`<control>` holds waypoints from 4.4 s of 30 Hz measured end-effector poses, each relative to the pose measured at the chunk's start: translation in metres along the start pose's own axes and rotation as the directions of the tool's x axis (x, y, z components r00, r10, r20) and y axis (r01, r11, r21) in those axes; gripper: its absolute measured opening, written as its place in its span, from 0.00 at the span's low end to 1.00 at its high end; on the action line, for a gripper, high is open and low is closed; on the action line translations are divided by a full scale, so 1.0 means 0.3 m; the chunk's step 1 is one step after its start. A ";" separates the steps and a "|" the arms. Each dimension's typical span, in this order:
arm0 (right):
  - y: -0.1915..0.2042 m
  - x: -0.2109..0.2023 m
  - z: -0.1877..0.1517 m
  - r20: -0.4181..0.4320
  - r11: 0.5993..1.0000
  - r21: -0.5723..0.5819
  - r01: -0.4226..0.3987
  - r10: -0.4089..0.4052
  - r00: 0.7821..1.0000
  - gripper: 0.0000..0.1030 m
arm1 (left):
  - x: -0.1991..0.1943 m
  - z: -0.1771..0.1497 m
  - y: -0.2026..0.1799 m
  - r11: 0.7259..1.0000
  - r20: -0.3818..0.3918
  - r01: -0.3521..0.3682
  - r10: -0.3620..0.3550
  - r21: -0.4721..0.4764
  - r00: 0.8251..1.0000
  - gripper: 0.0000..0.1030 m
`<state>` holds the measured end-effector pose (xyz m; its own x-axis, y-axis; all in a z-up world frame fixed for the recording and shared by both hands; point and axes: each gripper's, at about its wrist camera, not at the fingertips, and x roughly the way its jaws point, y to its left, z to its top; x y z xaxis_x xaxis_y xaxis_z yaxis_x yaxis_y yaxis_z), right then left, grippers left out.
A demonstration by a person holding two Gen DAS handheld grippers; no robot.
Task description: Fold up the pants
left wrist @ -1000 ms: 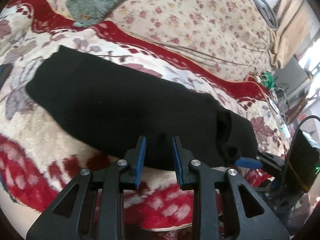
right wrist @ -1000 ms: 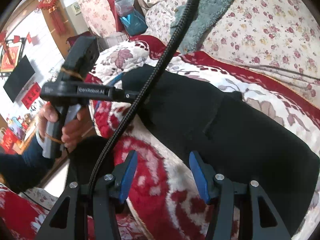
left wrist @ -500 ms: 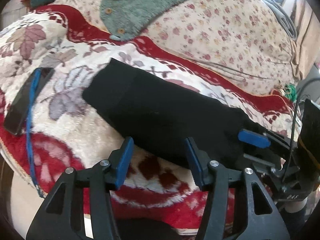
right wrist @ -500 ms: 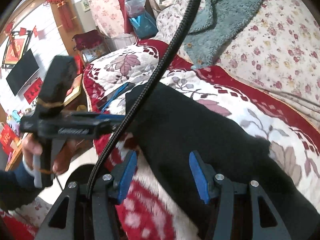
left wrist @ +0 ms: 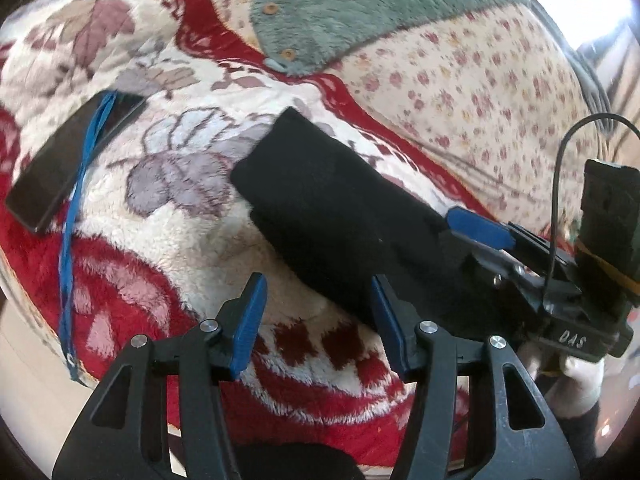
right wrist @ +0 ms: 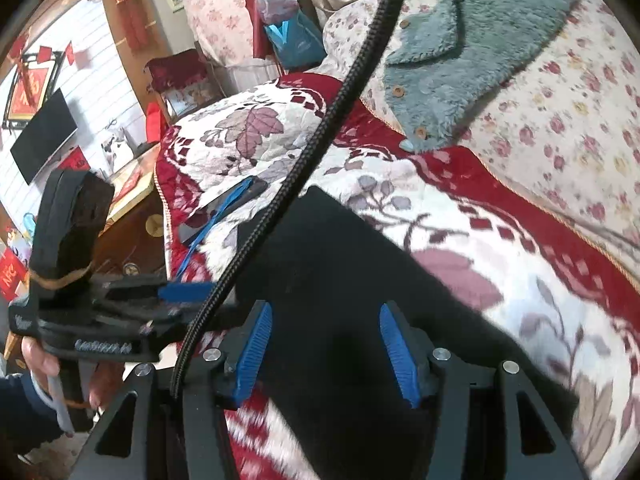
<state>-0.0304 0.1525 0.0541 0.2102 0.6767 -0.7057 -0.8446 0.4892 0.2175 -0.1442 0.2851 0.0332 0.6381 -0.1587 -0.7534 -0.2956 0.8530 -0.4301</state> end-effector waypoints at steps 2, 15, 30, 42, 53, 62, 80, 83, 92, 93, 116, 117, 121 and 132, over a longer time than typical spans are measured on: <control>-0.003 0.039 0.043 -0.009 1.000 0.001 -0.015 0.015 1.000 0.61 | 0.001 0.008 0.028 0.999 0.024 0.015 -0.014 -0.051 1.000 0.52; -0.017 0.381 0.246 -0.194 0.992 -0.121 -0.047 0.023 0.981 0.60 | 0.113 0.084 0.069 0.986 -0.002 0.088 -0.090 -0.140 0.996 0.62; -0.016 0.210 0.236 -0.056 0.975 -0.089 -0.204 0.200 0.978 0.11 | 0.009 0.102 -0.030 0.976 0.108 0.214 -0.216 0.022 0.970 0.25; -0.118 -0.425 0.081 0.265 0.974 0.014 -0.227 0.216 0.940 0.11 | -0.168 0.020 -0.479 0.874 0.093 0.377 -0.422 0.307 0.902 0.25; -0.430 -0.743 -0.395 0.341 0.944 0.315 -0.098 -0.016 0.940 0.11 | 0.085 -0.245 -0.928 0.815 -0.107 0.368 -0.360 0.448 0.927 0.25; -0.630 -0.811 -0.689 0.179 0.772 0.623 0.125 -0.296 0.938 0.17 | 0.209 -0.339 -0.995 0.843 -0.197 0.335 -0.276 0.421 0.941 0.30; -0.407 -0.983 -0.658 0.237 0.828 0.539 0.154 -0.325 0.916 0.49 | 0.040 -0.285 -0.927 0.793 -0.152 0.398 -0.371 0.462 0.916 0.72; -0.361 -0.934 -0.662 0.205 0.846 0.503 0.179 -0.318 0.926 0.49 | 0.031 -0.240 -0.837 0.834 -0.075 0.279 -0.278 0.476 0.958 0.72; -0.379 -0.800 -0.654 0.044 0.809 0.426 0.404 -0.465 0.884 0.51 | 0.093 -0.154 -0.691 0.893 -0.020 0.160 -0.167 0.420 0.986 0.72; -0.405 -0.800 -0.654 0.052 0.809 0.437 0.393 -0.459 0.887 0.52 | 0.106 -0.151 -0.695 0.890 -0.027 0.159 -0.163 0.427 0.986 0.72; -0.490 -0.684 -0.599 0.041 0.875 0.248 0.415 -0.438 0.898 0.26 | 0.295 -0.176 -0.822 0.881 0.055 -0.004 -0.024 0.473 0.998 0.74; -0.489 -0.692 -0.612 0.049 0.874 0.262 0.410 -0.436 0.899 0.27 | 0.292 -0.187 -0.821 0.875 0.062 -0.013 -0.019 0.484 0.998 0.74; -0.478 -0.743 -0.641 0.039 0.846 0.336 0.415 -0.452 0.891 0.46 | 0.272 -0.194 -0.807 0.879 0.070 -0.016 -0.020 0.476 0.997 0.74; -0.342 -0.733 -0.673 0.000 0.857 0.287 0.428 -0.447 0.895 0.48 | 0.213 -0.189 -0.781 0.889 0.081 -0.013 -0.027 0.457 0.996 0.74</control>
<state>-0.0893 -0.1576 0.0509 0.5655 0.3869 -0.7283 -0.4927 0.8667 0.0778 -0.0744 0.0468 0.0576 0.7014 -0.1410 -0.6987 0.0537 0.9879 -0.1454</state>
